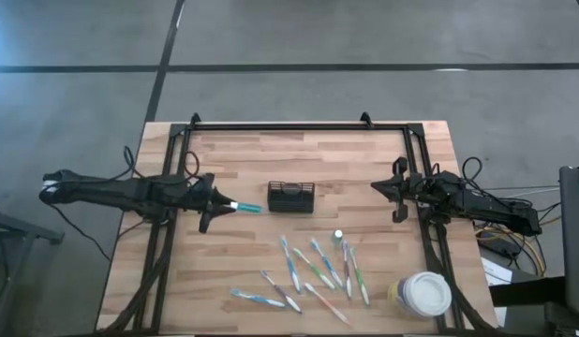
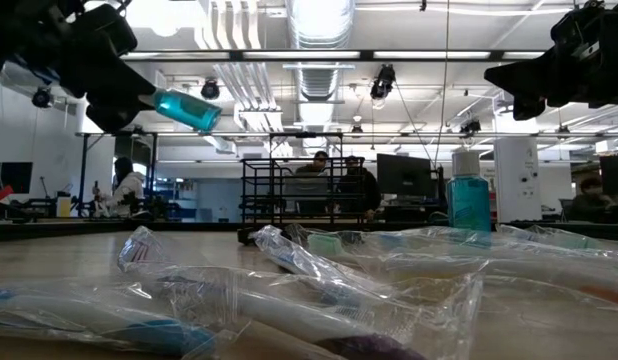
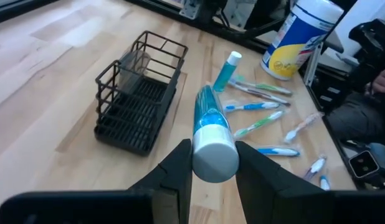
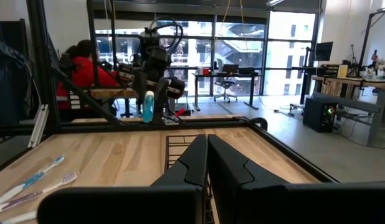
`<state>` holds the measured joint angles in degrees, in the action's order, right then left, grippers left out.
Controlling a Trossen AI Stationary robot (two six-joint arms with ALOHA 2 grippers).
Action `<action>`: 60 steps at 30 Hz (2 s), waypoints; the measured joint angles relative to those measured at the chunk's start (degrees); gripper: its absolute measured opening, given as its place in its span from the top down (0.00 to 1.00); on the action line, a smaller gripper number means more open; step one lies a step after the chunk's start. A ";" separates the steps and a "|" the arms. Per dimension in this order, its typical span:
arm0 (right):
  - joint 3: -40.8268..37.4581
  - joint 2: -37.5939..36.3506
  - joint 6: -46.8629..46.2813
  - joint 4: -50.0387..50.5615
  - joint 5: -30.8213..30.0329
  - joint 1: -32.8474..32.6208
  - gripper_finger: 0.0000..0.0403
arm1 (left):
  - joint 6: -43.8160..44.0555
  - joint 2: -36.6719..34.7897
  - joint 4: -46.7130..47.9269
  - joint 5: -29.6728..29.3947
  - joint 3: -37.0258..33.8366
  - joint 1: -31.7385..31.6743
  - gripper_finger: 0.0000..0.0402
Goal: Pick & Place toothbrushing station
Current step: Put the left blue mouthwash into the black wire organizer
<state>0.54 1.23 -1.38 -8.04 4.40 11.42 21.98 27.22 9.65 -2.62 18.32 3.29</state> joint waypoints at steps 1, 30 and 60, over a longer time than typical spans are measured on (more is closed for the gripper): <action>0.01 0.00 -0.01 0.01 0.00 0.00 0.98 | -0.02 -0.30 -0.05 -0.14 -0.33 0.00 0.76; 0.02 0.02 0.06 -0.04 -0.02 0.00 0.98 | -13.33 21.77 31.61 -8.00 40.38 -0.61 0.76; 0.00 0.04 1.59 0.20 -0.02 0.00 0.98 | -36.92 81.93 68.57 -2.34 96.58 -6.21 0.76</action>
<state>0.54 1.28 0.21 -7.84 4.38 11.42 -14.94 109.15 78.22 -4.96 114.90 -2.92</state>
